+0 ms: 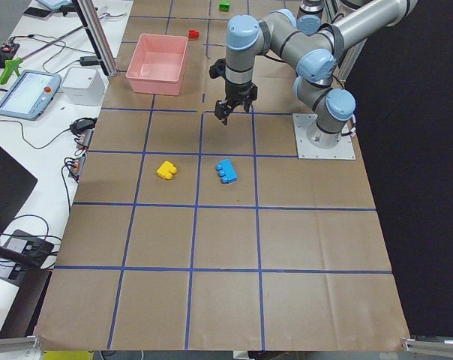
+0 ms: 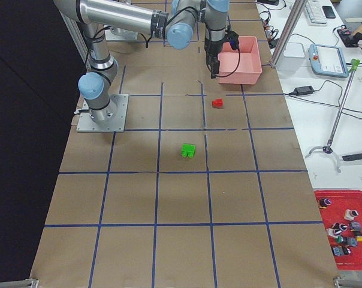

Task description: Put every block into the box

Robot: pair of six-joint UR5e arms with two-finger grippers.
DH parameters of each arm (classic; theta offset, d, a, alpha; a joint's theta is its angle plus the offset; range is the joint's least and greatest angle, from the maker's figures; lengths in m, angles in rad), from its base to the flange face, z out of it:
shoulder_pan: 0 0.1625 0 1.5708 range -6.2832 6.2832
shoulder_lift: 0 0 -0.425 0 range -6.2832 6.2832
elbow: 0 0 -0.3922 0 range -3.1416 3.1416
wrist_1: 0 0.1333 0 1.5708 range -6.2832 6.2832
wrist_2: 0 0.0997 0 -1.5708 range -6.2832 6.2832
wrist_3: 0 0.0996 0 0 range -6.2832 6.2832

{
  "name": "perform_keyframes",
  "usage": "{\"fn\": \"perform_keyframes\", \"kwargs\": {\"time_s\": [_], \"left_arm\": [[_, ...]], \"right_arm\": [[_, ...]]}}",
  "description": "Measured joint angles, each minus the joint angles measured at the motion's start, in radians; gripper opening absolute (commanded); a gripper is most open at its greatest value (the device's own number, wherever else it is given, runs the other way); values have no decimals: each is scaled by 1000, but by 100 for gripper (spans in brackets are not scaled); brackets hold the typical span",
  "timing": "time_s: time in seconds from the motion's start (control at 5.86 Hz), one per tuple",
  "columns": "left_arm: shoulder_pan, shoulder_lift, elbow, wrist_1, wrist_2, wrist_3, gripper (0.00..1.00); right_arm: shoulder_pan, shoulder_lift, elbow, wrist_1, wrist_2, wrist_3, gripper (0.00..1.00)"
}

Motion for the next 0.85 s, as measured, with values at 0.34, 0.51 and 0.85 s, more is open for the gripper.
{"fn": "perform_keyframes", "kwargs": {"time_s": [0.34,0.51,0.85], "left_arm": [[0,-84,-45,106,-24,43,98],[0,-127,-78,195,-29,45,98],[0,-211,-177,429,-32,46,98]], "right_arm": [[-217,17,90,-106,9,-89,100],[-290,36,163,-211,17,-96,100],[-361,75,284,-396,30,-93,99]]}}
